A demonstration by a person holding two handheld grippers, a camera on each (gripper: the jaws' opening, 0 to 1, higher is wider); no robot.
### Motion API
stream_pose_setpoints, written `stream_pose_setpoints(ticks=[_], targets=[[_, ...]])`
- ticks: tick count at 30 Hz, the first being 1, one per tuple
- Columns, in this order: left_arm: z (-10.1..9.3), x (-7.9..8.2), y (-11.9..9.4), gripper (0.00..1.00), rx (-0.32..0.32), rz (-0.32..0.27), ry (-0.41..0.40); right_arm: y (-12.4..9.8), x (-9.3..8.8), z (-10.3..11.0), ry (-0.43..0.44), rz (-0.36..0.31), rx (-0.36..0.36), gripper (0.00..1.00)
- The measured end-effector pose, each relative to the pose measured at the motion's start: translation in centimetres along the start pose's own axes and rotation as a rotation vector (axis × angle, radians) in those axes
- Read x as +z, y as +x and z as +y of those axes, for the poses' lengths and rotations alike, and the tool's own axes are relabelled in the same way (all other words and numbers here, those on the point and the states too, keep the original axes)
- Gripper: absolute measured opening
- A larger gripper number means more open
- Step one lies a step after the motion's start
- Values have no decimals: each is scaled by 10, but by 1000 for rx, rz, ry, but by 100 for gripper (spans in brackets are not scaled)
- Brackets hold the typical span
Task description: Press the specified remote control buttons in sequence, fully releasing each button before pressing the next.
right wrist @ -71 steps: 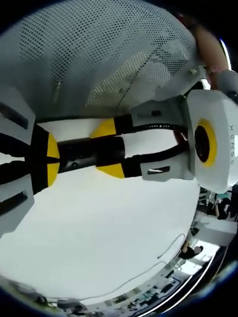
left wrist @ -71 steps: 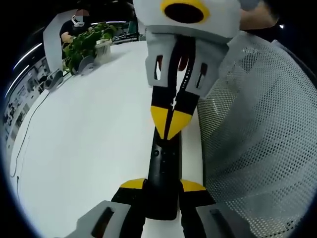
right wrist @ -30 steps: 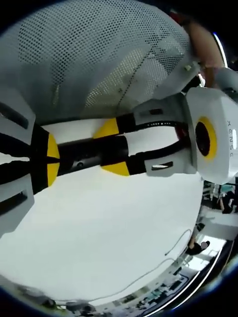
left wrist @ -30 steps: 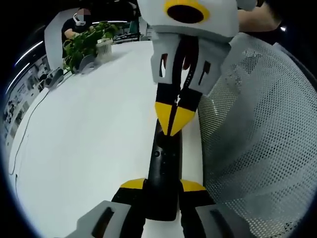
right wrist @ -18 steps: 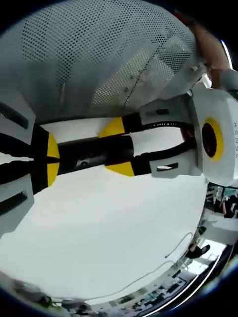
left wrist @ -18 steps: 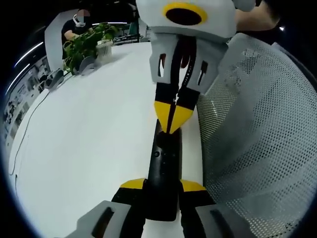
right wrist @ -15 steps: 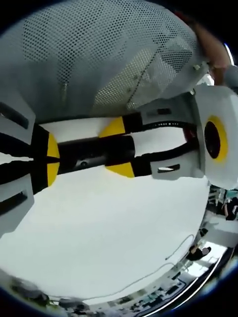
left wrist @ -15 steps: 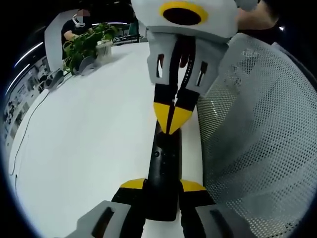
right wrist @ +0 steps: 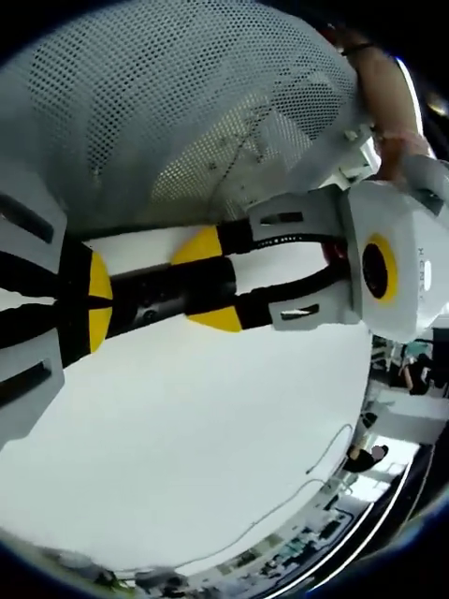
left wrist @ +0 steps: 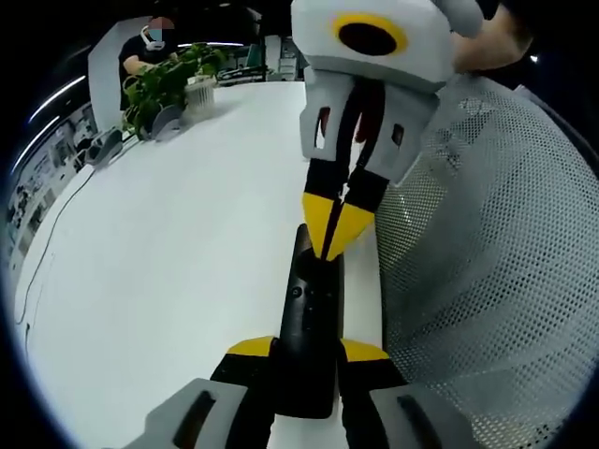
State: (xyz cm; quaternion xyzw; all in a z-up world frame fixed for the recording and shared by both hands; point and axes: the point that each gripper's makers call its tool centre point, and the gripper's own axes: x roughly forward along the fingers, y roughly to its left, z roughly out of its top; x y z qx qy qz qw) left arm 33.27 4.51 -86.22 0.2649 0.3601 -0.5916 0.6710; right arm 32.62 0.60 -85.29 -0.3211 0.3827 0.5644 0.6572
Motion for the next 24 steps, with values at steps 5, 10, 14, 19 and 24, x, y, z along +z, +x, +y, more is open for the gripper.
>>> stream_pose_setpoints(ticks=[5, 10, 14, 19, 24], targets=[[0, 0, -1, 25, 0, -1, -8, 7, 15, 12, -75, -17, 26, 0], [0, 0, -1, 25, 0, -1, -9, 12, 17, 11, -195, 32, 5, 0], [0, 0, -1, 25, -1, 3, -2, 12, 16, 12, -290, 54, 4, 0], [-1, 1, -1, 25, -9, -9, -20, 14, 16, 13, -438, 92, -13, 0], [-2, 1, -1, 25, -7, -1, 7, 15, 15, 16, -516, 105, -45, 0]])
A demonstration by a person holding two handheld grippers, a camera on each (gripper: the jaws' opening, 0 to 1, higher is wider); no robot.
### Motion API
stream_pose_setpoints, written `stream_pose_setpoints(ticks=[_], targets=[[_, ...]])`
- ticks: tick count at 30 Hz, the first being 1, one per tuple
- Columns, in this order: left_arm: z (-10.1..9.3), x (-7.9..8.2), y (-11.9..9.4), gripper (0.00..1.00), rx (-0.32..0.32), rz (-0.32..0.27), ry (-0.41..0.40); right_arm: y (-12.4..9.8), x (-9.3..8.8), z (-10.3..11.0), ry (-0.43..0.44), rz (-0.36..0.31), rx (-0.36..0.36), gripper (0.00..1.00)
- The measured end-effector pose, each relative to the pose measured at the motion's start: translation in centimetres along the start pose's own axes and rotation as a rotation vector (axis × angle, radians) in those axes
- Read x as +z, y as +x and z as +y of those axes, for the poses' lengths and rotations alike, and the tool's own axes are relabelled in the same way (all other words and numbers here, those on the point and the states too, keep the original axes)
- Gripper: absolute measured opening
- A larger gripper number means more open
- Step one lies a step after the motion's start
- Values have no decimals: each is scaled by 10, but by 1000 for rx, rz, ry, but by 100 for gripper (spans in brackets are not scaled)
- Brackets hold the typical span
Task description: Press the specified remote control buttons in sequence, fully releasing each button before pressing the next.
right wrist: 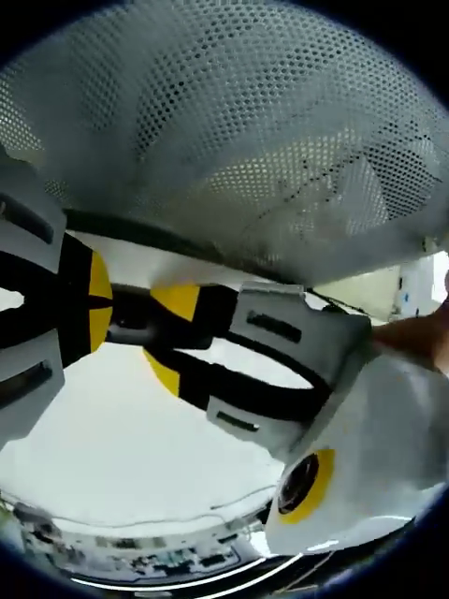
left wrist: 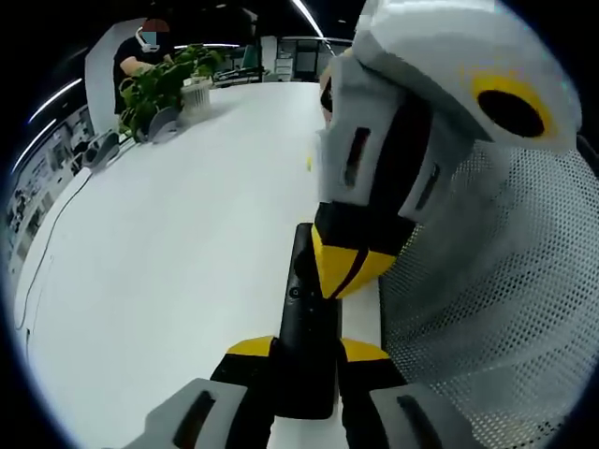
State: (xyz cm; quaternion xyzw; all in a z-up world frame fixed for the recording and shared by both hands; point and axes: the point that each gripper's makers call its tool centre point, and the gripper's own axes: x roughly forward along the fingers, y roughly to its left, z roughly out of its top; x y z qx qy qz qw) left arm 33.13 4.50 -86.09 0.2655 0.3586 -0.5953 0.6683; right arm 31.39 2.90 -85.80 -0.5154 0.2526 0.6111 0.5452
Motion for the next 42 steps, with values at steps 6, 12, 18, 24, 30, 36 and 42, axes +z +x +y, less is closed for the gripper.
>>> stream_pose_setpoints(ticks=[6, 12, 18, 24, 30, 36, 42], targets=[[0, 0, 0, 25, 0, 1, 3, 0, 0, -2, -7, 12, 22, 0], [0, 0, 0, 25, 0, 3, 5, 1, 1, -1, -33, 13, 27, 0], [0, 0, 0, 25, -1, 2, 3, 1, 3, -2, 85, -37, 44, 0], [0, 0, 0, 25, 1, -1, -1, -2, 2, -4, 283, -97, 44, 0], [1, 0, 0, 25, 0, -4, -6, -3, -2, -9, 306, -81, 10, 0], [1, 1, 0, 25, 0, -5, -8, -4, -4, -19, 321, -78, -5, 0], [2, 1, 0, 25, 0, -9, -12, -1, -4, -19, 275, -51, 15, 0]])
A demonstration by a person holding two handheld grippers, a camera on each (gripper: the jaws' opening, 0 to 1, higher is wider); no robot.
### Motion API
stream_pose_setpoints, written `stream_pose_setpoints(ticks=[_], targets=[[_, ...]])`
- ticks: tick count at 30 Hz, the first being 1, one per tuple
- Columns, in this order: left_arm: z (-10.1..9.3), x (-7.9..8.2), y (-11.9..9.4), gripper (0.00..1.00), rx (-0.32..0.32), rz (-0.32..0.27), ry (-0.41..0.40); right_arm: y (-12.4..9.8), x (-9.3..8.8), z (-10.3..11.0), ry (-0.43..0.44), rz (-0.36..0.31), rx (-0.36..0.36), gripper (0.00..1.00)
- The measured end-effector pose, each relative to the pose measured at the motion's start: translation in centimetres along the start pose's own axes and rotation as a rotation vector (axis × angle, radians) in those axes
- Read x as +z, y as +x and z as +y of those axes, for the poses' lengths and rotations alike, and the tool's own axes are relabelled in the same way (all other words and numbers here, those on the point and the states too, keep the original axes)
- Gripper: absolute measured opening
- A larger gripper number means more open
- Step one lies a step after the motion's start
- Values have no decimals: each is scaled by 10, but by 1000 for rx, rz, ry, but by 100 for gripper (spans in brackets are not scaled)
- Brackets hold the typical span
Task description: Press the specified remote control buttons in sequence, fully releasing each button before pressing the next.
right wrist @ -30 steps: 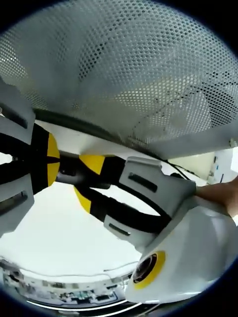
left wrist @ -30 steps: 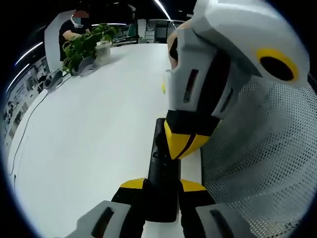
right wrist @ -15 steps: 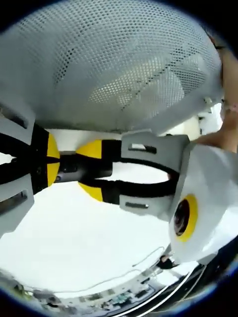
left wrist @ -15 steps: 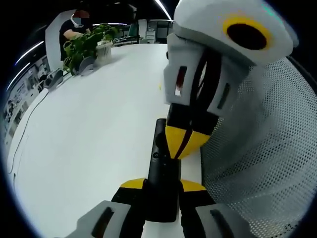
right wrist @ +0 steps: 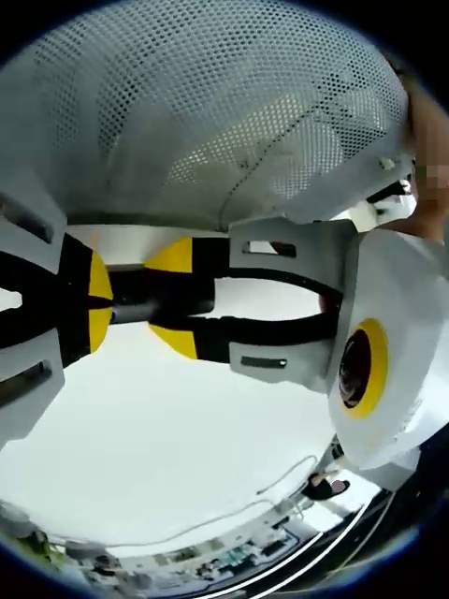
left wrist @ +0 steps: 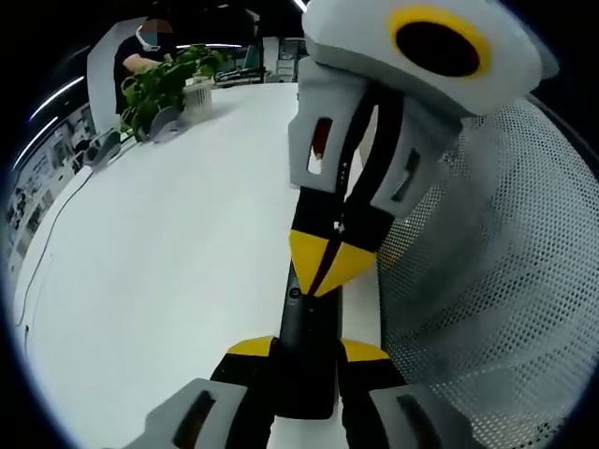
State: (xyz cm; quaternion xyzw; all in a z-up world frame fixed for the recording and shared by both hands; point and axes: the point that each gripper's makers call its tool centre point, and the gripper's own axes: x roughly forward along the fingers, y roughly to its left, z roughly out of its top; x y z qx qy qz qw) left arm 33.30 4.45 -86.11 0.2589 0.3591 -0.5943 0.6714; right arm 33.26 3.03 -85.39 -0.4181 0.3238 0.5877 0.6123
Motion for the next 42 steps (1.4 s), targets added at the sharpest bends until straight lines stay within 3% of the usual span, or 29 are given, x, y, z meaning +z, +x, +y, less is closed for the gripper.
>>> stream_pose_setpoints(ticks=[8, 14, 27, 29, 37, 42], targets=[[0, 0, 0, 25, -1, -2, -3, 2, -1, 1, -55, 39, 11, 0], [0, 0, 0, 25, 0, -3, -5, 2, -1, -1, -38, 28, -12, 0], [0, 1, 1, 25, 3, -8, -12, -1, -1, -4, 188, -57, 30, 0], [0, 0, 1, 25, 3, -9, -13, -2, -3, -9, 178, -43, 8, 0], [0, 0, 0, 25, 0, -17, -17, 4, -1, -12, 218, -24, 71, 0], [0, 1, 0, 25, -2, -20, -22, 5, -2, -12, 301, 60, 172, 0]])
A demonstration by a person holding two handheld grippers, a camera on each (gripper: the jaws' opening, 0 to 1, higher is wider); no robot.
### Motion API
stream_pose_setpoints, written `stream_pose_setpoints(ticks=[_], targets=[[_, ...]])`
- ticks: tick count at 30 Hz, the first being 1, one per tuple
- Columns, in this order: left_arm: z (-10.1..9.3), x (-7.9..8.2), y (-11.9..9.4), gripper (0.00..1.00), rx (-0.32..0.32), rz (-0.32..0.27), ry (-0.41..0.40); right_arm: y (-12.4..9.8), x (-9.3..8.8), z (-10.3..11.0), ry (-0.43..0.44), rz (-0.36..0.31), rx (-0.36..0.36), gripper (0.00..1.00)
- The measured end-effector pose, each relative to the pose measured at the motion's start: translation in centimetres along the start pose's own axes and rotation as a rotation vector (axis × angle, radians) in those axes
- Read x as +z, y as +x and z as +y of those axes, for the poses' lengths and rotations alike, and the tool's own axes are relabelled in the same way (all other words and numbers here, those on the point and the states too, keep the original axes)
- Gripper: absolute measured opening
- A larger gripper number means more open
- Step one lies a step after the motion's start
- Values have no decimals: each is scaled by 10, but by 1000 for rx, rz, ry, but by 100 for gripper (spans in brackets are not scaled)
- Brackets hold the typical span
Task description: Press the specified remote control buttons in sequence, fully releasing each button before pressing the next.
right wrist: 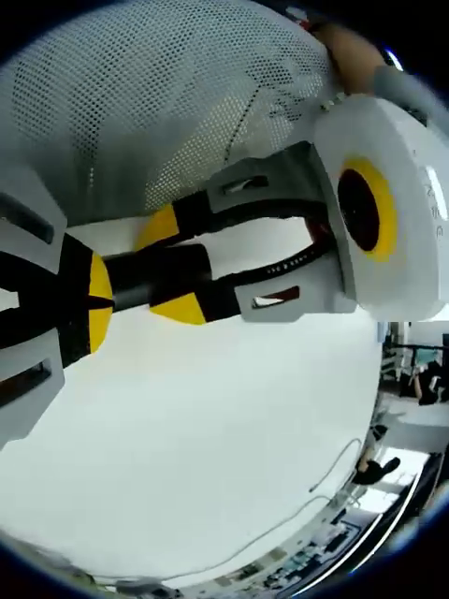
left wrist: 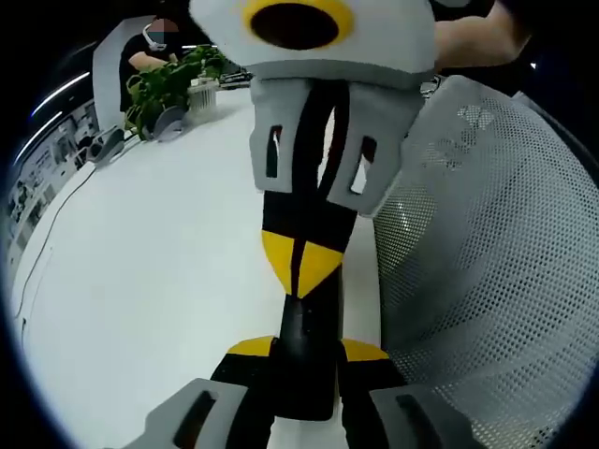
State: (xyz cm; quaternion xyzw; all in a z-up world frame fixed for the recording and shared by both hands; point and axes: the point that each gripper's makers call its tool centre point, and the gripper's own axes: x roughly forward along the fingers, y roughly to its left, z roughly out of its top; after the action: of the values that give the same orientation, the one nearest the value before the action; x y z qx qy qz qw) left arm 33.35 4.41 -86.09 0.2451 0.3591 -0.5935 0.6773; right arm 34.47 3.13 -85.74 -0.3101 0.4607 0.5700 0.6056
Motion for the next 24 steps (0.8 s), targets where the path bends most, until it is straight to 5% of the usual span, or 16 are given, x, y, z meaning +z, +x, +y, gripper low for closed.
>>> stream_pose_setpoints(ticks=[7, 15, 24], targets=[[1, 0, 0, 25, -7, -13, -27, 2, 1, -4, 92, 29, 58, 0], [1, 1, 0, 25, -8, -18, -37, 4, 2, -3, 62, 60, 29, 0], [0, 1, 0, 25, -7, -16, -39, 2, 2, -4, 82, -52, -40, 0]])
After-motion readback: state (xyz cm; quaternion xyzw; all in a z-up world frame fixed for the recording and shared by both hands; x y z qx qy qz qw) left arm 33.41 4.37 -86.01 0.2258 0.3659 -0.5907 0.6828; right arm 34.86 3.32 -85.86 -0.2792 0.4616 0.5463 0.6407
